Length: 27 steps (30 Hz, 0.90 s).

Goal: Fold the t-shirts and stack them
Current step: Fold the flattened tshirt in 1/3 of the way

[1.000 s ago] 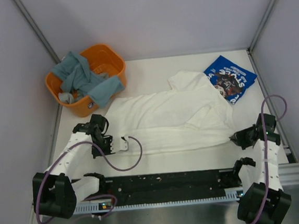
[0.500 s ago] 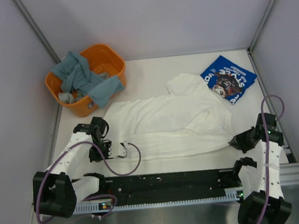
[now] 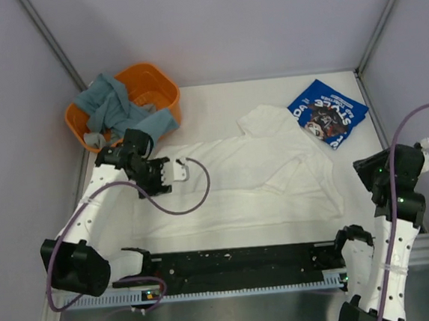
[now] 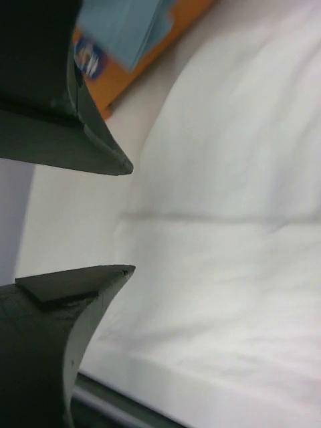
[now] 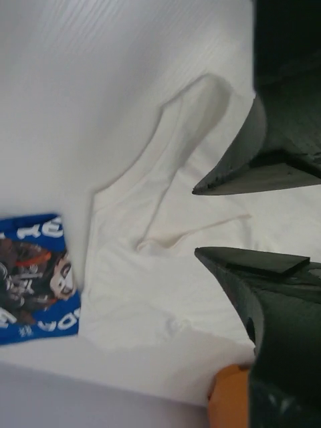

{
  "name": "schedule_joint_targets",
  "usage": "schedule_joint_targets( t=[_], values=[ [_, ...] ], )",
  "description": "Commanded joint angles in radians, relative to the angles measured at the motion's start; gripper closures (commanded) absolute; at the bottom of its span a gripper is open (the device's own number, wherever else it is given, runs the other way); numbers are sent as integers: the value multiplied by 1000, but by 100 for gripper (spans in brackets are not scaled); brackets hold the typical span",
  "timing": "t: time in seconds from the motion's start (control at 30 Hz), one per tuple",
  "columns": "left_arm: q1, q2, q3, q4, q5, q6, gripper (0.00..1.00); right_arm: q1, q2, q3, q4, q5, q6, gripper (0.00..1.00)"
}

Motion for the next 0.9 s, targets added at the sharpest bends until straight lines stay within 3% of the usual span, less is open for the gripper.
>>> schedule_joint_targets(
  t=[0.0,0.13,0.23,0.37,0.53,0.67,0.87],
  values=[
    [-143,40,207,146,420,-172,45,72,10,-108,278,-173,21,72],
    [-436,127,199,393,383,-335,51,286,149,-199,404,-116,0,87],
    [-559,262,259,502,398,-421,51,357,272,-239,487,-100,-51,96],
    [-634,471,365,677,389,-545,55,357,421,-314,654,-167,-85,100],
    [-714,710,569,659,339,-541,52,355,596,-392,803,-201,-95,100],
    [-751,804,643,642,317,-501,45,352,625,-440,858,-184,-91,100],
    [-773,899,664,649,290,-498,49,298,590,-478,859,-189,-89,100]
  ],
)
